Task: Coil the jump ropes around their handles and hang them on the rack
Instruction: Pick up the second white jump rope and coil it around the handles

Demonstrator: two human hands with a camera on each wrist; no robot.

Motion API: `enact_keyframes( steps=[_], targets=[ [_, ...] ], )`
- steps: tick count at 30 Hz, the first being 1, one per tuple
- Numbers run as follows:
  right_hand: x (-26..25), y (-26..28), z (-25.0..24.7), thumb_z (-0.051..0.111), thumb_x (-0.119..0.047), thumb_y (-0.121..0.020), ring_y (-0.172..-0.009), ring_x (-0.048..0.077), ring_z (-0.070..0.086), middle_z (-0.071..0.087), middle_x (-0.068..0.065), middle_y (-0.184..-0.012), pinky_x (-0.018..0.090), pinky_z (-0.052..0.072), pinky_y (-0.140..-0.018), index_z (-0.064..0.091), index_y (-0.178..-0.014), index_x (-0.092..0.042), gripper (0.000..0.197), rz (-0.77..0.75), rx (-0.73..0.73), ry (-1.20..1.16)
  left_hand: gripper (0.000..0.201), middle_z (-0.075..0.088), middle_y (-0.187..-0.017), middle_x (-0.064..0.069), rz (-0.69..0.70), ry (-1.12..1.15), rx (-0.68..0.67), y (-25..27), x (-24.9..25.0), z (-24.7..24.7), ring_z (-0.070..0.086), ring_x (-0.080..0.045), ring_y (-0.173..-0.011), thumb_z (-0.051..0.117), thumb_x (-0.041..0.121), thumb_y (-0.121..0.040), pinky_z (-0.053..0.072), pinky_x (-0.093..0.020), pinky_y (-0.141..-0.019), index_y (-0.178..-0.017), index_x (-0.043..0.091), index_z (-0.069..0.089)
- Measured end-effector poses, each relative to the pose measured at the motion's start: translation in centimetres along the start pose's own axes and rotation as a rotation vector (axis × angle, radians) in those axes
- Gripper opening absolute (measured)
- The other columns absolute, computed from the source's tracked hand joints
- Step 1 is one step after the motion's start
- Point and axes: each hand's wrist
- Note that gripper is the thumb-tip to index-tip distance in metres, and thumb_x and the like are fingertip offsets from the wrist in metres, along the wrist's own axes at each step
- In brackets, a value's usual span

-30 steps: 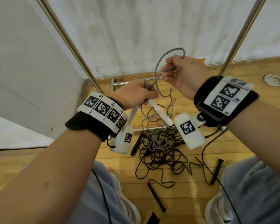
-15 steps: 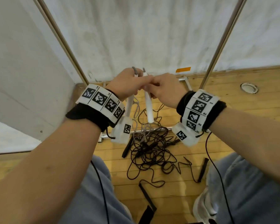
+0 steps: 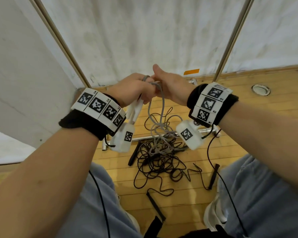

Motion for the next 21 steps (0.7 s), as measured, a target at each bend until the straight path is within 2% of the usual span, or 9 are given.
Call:
enact_keyframes(
  steps=[3, 5, 7, 9, 11, 14, 17, 19, 21],
  targets=[
    [0.3, 0.1, 0.1, 0.030, -0.058, -0.094, -0.073, 0.030, 0.062, 0.063, 0.017, -0.079, 0.040, 0.054, -0.081, 0.061, -0.085, -0.009, 0.059, 0.013, -0.092, -0.073, 0.008, 0.049, -0.060, -0.024, -0.005, -0.003, 0.001, 0.1, 0.2, -0.2, 0.043, -0.025, -0.061, 0.055, 0.012, -0.048, 0.035, -0.040, -0.066, -0.050, 0.004, 0.053],
    [0.1, 0.2, 0.1, 0.036, -0.059, -0.093, -0.054, 0.022, 0.049, 0.051, 0.008, -0.062, 0.032, 0.051, -0.059, 0.058, -0.075, -0.012, 0.055, 0.008, -0.117, -0.076, 0.005, 0.045, -0.057, -0.017, -0.006, -0.019, 0.038, 0.2, 0.1, -0.4, 0.041, -0.023, -0.061, 0.054, 0.010, -0.047, 0.032, -0.037, -0.063, -0.048, 0.008, 0.049],
    [-0.1, 0.3, -0.1, 0.047, -0.051, -0.092, -0.048, 0.013, 0.036, 0.041, -0.001, -0.057, 0.023, 0.038, -0.047, 0.056, -0.073, -0.013, 0.043, -0.053, -0.115, 0.022, 0.006, 0.046, -0.056, -0.009, -0.010, -0.053, 0.088, 0.0, -0.1, -0.6, 0.042, -0.020, -0.062, 0.054, 0.009, -0.048, 0.032, -0.032, -0.062, -0.053, 0.007, 0.050],
    [-0.5, 0.4, -0.3, 0.052, -0.040, -0.094, -0.045, 0.009, 0.031, 0.037, -0.006, -0.054, 0.020, 0.031, -0.044, 0.055, -0.071, -0.012, 0.036, -0.122, -0.089, 0.118, 0.006, 0.046, -0.056, -0.001, -0.024, -0.096, 0.112, -0.1, -0.3, -0.8, 0.042, -0.014, -0.060, 0.058, 0.006, -0.057, 0.033, -0.028, -0.061, -0.060, 0.006, 0.053],
    [-0.9, 0.4, -0.4, 0.051, -0.035, -0.095, -0.042, 0.008, 0.030, 0.034, -0.011, -0.048, 0.019, 0.031, -0.043, 0.050, -0.063, -0.013, 0.040, -0.176, -0.023, 0.148, 0.011, 0.047, -0.062, 0.002, -0.044, -0.131, 0.124, -0.3, -0.6, -0.9, 0.043, -0.013, -0.063, 0.061, -0.001, -0.070, 0.035, -0.029, -0.064, -0.067, 0.009, 0.056],
    [-1.8, 0.2, -0.5, 0.050, -0.033, -0.097, -0.039, 0.010, 0.032, 0.033, -0.010, -0.046, 0.025, 0.036, -0.047, 0.040, -0.055, -0.017, 0.046, -0.271, 0.097, 0.184, 0.015, 0.062, -0.076, 0.006, -0.037, -0.088, 0.162, -0.5, -1.3, -1.2, 0.059, -0.015, -0.079, 0.066, 0.007, -0.081, 0.045, -0.029, -0.081, -0.074, 0.021, 0.064],
    [-2.7, 0.1, -0.8, 0.048, -0.032, -0.097, -0.038, 0.011, 0.029, 0.033, -0.010, -0.044, 0.025, 0.036, -0.046, 0.038, -0.057, -0.016, 0.044, -0.300, 0.174, 0.058, 0.012, 0.072, -0.089, 0.002, -0.037, -0.100, 0.150, -0.5, -2.0, -1.1, 0.065, -0.019, -0.093, 0.064, 0.025, -0.089, 0.047, -0.039, -0.096, -0.081, 0.018, 0.071],
    [-3.0, -0.1, -0.9, 0.049, -0.030, -0.097, -0.039, 0.012, 0.033, 0.038, -0.006, -0.046, 0.024, 0.037, -0.045, 0.045, -0.062, -0.013, 0.039, -0.305, 0.213, 0.054, 0.026, 0.072, -0.089, -0.001, -0.034, -0.107, 0.132, -0.6, -2.3, -0.8, 0.066, -0.020, -0.091, 0.057, 0.032, -0.095, 0.048, -0.045, -0.095, -0.087, 0.010, 0.070],
    [-2.7, -0.1, -0.7, 0.051, -0.029, -0.096, -0.042, 0.013, 0.041, 0.046, -0.002, -0.051, 0.027, 0.042, -0.048, 0.052, -0.074, -0.012, 0.027, -0.318, 0.235, 0.173, 0.027, 0.069, -0.083, -0.003, -0.009, -0.103, 0.131, -0.8, -2.6, -0.6, 0.068, -0.019, -0.083, 0.051, 0.030, -0.098, 0.052, -0.044, -0.090, -0.087, 0.009, 0.064]
  ],
)
Point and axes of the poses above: each hand's wrist, its own y-axis away from the middle knuckle, its own z-axis out of the palm, x = y × z
